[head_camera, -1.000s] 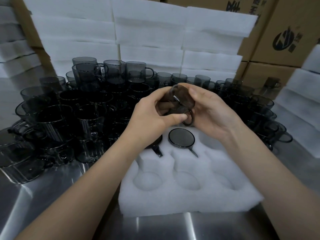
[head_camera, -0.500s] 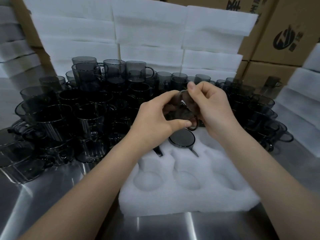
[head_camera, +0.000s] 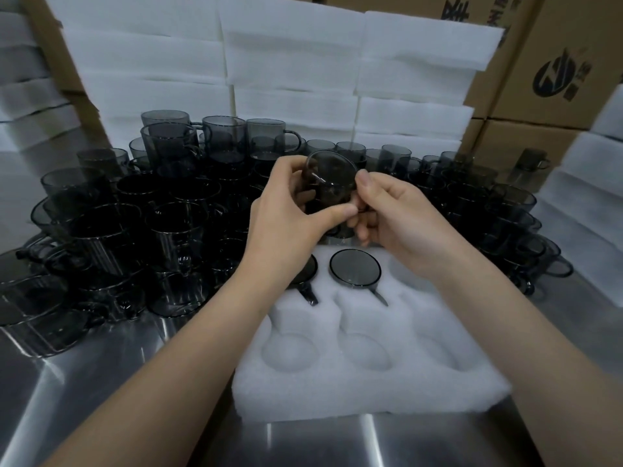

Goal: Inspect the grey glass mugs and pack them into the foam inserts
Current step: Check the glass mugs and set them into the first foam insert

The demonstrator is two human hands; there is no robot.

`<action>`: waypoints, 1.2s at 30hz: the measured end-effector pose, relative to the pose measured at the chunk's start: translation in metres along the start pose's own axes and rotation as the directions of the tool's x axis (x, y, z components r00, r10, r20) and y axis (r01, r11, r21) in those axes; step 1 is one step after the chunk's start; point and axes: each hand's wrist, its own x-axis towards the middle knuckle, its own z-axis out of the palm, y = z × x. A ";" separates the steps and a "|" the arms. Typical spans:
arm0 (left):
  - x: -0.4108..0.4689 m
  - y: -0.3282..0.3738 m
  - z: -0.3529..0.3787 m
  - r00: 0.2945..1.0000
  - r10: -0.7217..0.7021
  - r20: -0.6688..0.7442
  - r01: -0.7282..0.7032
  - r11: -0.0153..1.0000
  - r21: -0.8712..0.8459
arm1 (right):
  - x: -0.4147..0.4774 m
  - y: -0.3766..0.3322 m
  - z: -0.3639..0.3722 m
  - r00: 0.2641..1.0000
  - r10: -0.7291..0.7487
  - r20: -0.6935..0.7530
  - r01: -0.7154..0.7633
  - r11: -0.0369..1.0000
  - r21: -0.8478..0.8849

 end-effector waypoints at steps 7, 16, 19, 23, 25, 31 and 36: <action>-0.002 0.002 0.000 1.000 0.003 0.009 -0.002 0.998 -0.059 | -0.001 -0.001 0.000 0.995 -0.062 0.074 0.044 0.974 0.221; 0.001 0.007 -0.002 0.984 -0.163 0.075 0.173 0.972 -0.158 | -0.008 -0.010 0.008 0.947 -0.319 0.026 0.320 0.945 -0.072; 0.001 0.005 -0.001 0.984 -0.152 0.093 0.166 0.974 -0.157 | -0.007 -0.012 0.007 0.919 -0.391 -0.046 0.375 0.906 -0.195; -0.001 0.005 0.002 0.989 -0.099 0.110 0.116 0.981 -0.156 | -0.004 -0.012 0.004 0.950 -0.309 -0.038 0.301 0.943 -0.144; -0.002 0.004 0.002 0.992 -0.051 0.113 0.067 0.987 -0.147 | -0.002 -0.011 0.003 0.970 -0.239 -0.030 0.235 0.966 -0.104; -0.003 0.003 0.002 0.992 0.094 0.085 -0.097 0.995 0.037 | -0.002 -0.007 0.002 0.987 -0.071 -0.143 0.041 0.979 -0.201; 0.001 0.003 0.000 1.000 -0.016 -0.009 0.015 0.991 -0.132 | 0.000 -0.004 0.004 0.992 -0.091 -0.085 0.103 0.984 0.147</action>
